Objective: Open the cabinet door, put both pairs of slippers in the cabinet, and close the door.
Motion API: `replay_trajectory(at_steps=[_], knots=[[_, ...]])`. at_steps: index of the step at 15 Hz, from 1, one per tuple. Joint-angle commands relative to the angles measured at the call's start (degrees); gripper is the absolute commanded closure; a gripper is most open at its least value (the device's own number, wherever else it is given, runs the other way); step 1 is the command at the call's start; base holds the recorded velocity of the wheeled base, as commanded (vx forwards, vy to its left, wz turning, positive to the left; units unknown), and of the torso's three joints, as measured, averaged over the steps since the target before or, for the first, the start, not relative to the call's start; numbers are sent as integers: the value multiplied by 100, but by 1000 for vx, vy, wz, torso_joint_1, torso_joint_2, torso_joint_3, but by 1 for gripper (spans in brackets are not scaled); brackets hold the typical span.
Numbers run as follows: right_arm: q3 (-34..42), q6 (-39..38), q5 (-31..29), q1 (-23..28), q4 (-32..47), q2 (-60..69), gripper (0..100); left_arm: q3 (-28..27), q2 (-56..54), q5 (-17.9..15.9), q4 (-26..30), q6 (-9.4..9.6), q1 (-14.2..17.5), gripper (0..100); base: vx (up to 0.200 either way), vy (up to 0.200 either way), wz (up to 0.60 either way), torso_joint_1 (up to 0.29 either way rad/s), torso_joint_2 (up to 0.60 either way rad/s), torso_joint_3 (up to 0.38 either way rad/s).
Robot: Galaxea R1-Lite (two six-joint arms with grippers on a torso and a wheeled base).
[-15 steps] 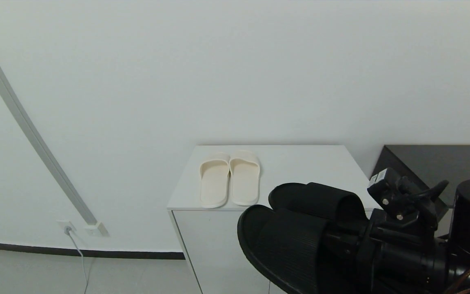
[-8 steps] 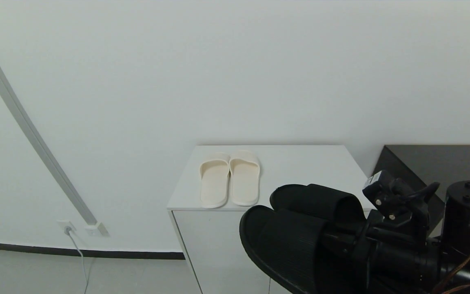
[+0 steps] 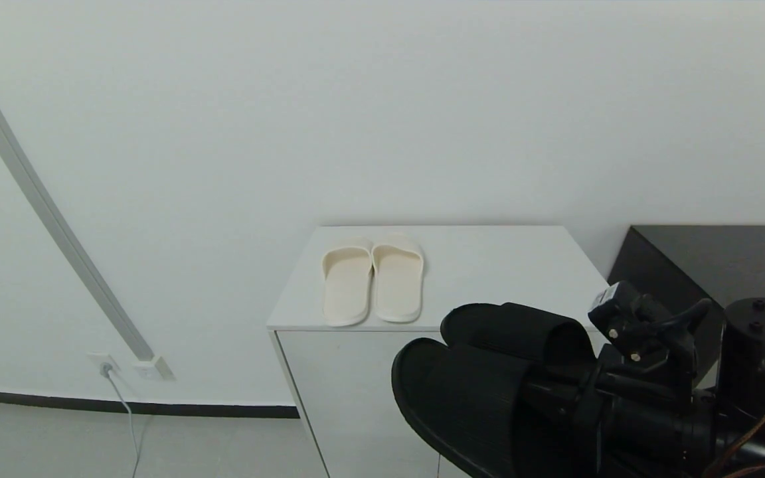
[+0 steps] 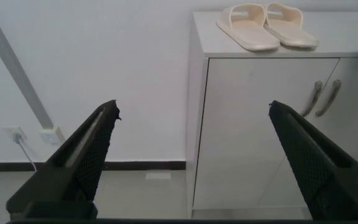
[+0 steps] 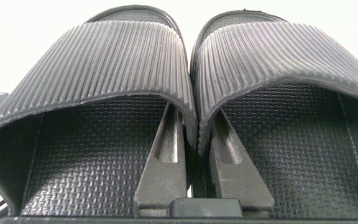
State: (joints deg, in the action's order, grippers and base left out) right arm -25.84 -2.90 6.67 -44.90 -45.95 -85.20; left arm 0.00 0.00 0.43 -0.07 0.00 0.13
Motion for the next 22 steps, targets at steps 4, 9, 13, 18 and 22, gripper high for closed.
replay_trajectory(at_steps=[4,9,13,18,22], knots=[[9,0,1,-1,-2,-5,100,0,0,1,-1,0,-5,0,0,0,0,-170,380,216],[27,9,-8,-1,-2,-23,100,0,9,1,-1,-9,4,0,0,0,0,-206,496,282],[36,79,-16,-1,-2,-23,100,0,9,1,-1,-9,-5,0,0,0,0,-218,544,325],[62,88,-16,-1,-2,-23,100,0,9,1,-1,0,-5,0,0,0,0,-194,521,319],[71,97,-16,-1,-2,-23,100,0,9,1,-1,0,4,0,0,0,0,-173,498,322]])
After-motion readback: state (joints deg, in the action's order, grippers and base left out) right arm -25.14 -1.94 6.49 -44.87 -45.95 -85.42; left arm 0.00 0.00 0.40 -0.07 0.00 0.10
